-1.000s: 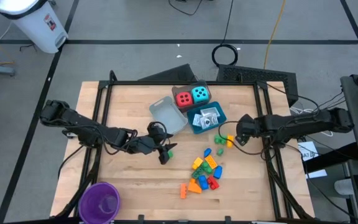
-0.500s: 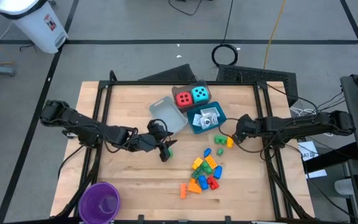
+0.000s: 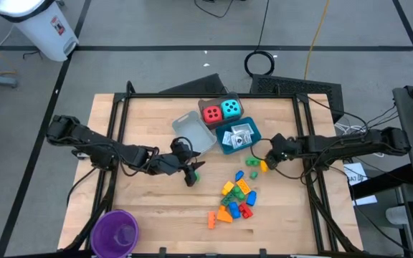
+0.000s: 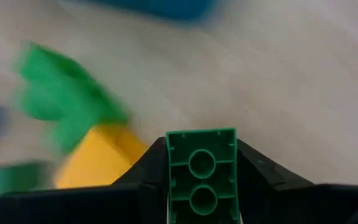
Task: Pick & Place Toys
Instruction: Put the green game piece into the gray bin
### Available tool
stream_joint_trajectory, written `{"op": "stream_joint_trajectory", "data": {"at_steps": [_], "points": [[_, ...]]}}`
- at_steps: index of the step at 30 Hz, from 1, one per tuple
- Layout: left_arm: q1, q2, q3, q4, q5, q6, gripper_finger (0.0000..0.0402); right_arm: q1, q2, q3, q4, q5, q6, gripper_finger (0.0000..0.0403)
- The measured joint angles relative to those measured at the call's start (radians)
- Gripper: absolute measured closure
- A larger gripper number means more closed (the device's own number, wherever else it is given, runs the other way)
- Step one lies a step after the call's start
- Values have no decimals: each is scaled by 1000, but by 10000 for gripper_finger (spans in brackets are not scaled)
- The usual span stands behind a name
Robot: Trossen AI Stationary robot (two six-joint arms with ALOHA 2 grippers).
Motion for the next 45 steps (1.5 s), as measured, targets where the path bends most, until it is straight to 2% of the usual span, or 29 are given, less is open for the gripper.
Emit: {"op": "stream_joint_trajectory", "data": {"at_steps": [4,10,13,16,20,23,27,32,45], "points": [[0,43,1,125,5,72,202,2,-44,31,171,-56,-82,309],[0,197,1,481,27,244,189,85,-64,45,551,-114,-193,303],[-9,279,1,656,28,417,174,154,-21,45,706,-111,-224,304],[-37,354,12,794,37,666,151,217,52,45,835,-109,-241,305],[-63,436,65,802,63,891,123,276,166,44,1000,-114,-244,303],[-64,473,120,799,52,945,116,288,234,43,1086,-167,-237,303],[-55,486,183,744,41,933,115,288,316,45,1197,-185,-209,303],[-51,487,201,687,38,891,114,288,400,57,1303,-211,-206,303],[-46,487,201,631,112,843,114,289,537,144,1327,-231,-203,303]]}}
